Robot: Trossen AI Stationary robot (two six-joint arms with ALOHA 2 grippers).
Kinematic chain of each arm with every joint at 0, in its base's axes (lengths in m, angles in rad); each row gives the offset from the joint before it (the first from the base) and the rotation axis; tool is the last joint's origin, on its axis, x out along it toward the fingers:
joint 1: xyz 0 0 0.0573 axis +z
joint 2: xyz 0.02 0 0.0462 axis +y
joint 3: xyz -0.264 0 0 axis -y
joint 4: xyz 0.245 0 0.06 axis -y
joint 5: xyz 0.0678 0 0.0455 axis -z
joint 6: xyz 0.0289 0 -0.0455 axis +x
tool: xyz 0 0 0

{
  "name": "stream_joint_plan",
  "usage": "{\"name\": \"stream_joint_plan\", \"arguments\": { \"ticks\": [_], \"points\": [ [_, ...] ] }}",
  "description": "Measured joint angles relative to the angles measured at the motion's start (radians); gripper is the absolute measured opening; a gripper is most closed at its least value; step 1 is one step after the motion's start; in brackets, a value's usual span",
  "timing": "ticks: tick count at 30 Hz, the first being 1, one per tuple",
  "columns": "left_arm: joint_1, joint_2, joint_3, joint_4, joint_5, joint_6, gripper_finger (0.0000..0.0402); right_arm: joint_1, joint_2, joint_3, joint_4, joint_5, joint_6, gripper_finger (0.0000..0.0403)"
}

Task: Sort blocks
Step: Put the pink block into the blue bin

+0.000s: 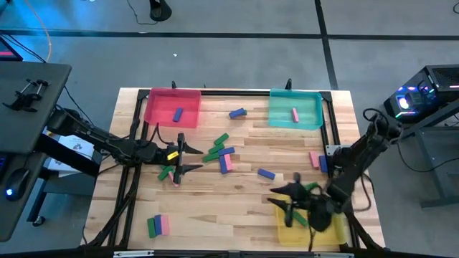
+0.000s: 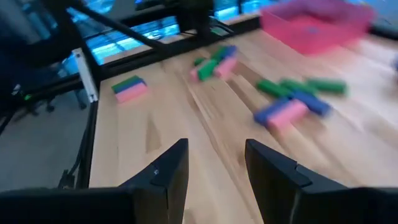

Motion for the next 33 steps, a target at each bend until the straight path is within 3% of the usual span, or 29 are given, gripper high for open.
{"name": "stream_joint_plan", "arguments": {
  "ticks": [4,7,14,18,22,27,33],
  "points": [
    [-0.066,0.017,0.0,-0.001,-0.008,0.057,0.0213,-0.138,0.046,0.0,0.224,-0.185,-0.367,0.0144],
    [-0.126,0.058,0.015,-0.004,-0.048,0.112,0.0213,-0.223,0.106,0.0,0.331,-0.27,-0.53,0.0144],
    [-0.224,0.225,0.09,-0.006,-0.114,0.234,0.0213,-0.37,0.299,0.0,0.633,-0.379,-0.703,0.0144],
    [-0.251,0.314,0.143,-0.045,-0.159,0.202,0.0213,-0.42,0.399,0.0,0.768,-0.451,-0.722,0.0144],
    [-0.297,0.336,0.227,-0.309,-0.228,0.047,0.0213,-0.448,0.443,0.0,0.768,-0.474,-0.7,0.0144],
    [-0.372,0.335,0.388,-0.775,-0.233,-0.339,0.0213,-0.466,0.445,0.0,0.74,-0.477,-0.731,0.0144],
    [-0.503,0.364,0.517,-1.121,-0.148,-0.802,0.0213,-0.488,0.445,0.0,0.735,-0.479,-0.797,0.0144]
  ]
}}
